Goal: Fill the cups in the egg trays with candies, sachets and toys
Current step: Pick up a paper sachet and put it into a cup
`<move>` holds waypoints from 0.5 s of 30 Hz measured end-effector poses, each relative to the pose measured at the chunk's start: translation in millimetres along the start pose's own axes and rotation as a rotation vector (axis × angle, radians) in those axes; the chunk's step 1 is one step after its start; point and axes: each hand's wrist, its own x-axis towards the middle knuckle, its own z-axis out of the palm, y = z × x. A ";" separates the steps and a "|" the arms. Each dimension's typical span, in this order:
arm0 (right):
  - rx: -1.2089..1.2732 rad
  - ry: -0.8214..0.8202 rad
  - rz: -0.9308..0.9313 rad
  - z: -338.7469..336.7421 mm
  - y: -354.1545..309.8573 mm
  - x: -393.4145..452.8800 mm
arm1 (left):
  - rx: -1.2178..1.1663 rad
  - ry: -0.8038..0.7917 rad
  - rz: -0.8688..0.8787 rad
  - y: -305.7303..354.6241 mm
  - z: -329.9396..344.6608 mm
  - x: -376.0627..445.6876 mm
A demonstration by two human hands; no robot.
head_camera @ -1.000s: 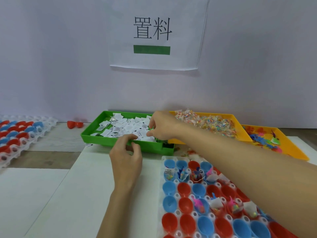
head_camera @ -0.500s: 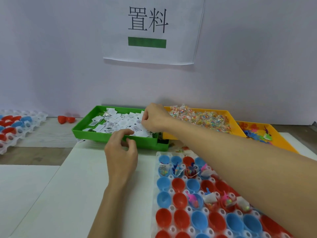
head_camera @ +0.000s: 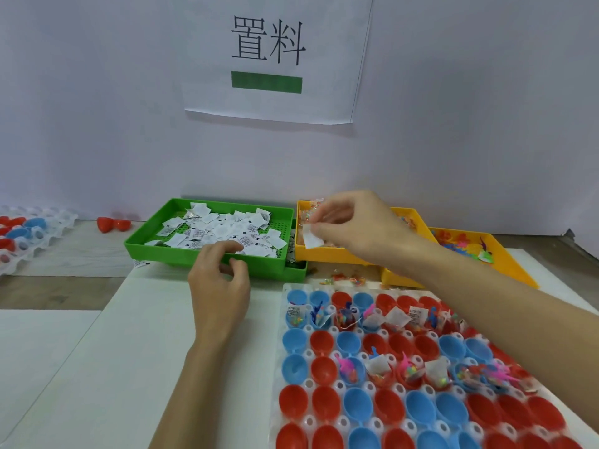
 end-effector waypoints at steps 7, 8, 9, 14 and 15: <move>-0.195 -0.183 -0.016 -13.8 15.1 -68.7 | 0.015 -0.002 0.008 1.0 0.0 -0.2; -0.229 -0.205 -0.020 -13.7 16.2 -74.3 | 0.014 -0.004 0.006 1.1 0.0 -0.2; -0.255 -0.222 -0.029 -13.4 17.2 -79.1 | 0.010 -0.006 0.004 1.2 0.0 -0.2; -0.226 -0.285 -0.034 -8.9 18.2 -93.3 | 0.004 -0.010 0.007 0.8 -0.3 0.1; -0.231 -0.295 -0.037 -7.4 18.2 -95.0 | 0.003 -0.011 0.005 0.7 -0.1 0.0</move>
